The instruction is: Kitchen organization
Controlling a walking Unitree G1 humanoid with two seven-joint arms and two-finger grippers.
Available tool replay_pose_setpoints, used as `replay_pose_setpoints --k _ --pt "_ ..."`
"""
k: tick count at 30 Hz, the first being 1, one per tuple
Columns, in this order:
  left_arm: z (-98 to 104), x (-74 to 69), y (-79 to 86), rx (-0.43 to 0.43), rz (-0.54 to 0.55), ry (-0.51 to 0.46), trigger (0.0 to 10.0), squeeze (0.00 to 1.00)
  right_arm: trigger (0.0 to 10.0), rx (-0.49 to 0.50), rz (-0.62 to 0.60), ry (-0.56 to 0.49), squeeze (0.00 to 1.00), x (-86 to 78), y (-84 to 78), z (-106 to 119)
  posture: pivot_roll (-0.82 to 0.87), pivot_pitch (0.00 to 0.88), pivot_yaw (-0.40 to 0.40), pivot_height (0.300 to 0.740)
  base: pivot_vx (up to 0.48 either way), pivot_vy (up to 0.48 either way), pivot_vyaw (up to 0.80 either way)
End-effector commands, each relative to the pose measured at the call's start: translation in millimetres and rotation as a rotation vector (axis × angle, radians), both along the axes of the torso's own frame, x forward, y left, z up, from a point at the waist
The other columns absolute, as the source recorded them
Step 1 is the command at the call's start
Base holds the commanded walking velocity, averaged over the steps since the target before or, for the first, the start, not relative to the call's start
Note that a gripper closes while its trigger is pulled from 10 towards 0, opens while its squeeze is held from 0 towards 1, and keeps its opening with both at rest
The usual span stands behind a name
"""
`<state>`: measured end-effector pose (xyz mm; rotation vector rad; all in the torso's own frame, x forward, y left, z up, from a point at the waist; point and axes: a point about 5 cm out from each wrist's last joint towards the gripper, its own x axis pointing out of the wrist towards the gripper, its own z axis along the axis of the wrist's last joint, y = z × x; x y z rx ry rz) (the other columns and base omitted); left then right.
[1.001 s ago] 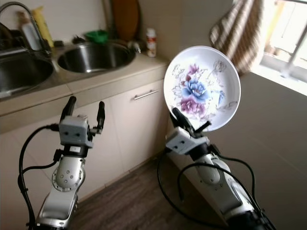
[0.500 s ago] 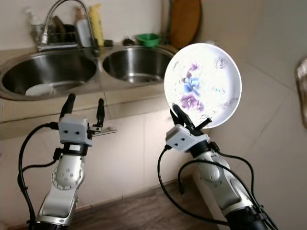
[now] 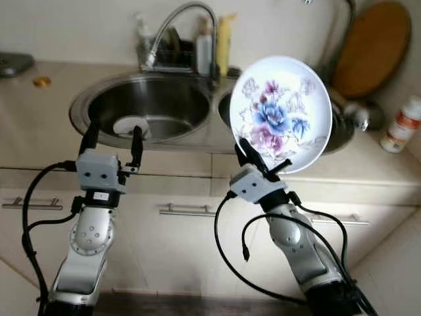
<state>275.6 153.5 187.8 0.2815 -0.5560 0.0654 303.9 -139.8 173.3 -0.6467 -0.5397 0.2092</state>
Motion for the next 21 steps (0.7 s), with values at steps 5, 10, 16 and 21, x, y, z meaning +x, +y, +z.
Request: replay_pose_setpoints --k 5,10,16,21 --pt "3.6 -0.9 0.9 0.005 0.001 -0.006 10.0 0.0 0.0 0.067 -0.009 -0.03 0.0 4.0 -4.1 13.3 0.02 0.0 -0.047 0.74 0.393 0.0 0.0" --pt "4.5 -1.0 -0.2 0.001 -0.007 -0.007 10.0 0.0 0.0 0.176 -0.056 0.021 0.0 11.1 -14.6 15.2 0.02 0.0 -0.048 0.74 0.35 0.0 0.0" --pt "5.3 -0.9 -0.5 -0.001 -0.015 -0.009 10.0 0.0 0.0 0.25 -0.054 0.071 0.0 21.0 -21.4 20.0 0.03 0.0 -0.048 0.74 0.0 0.0 0.0" --pt "6.0 -1.5 -4.9 0.0 -0.038 -0.012 10.0 0.0 0.0 0.344 -0.011 0.209 0.0 31.5 -19.4 16.4 0.03 0.0 -0.05 0.74 0.0 0.0 0.0"
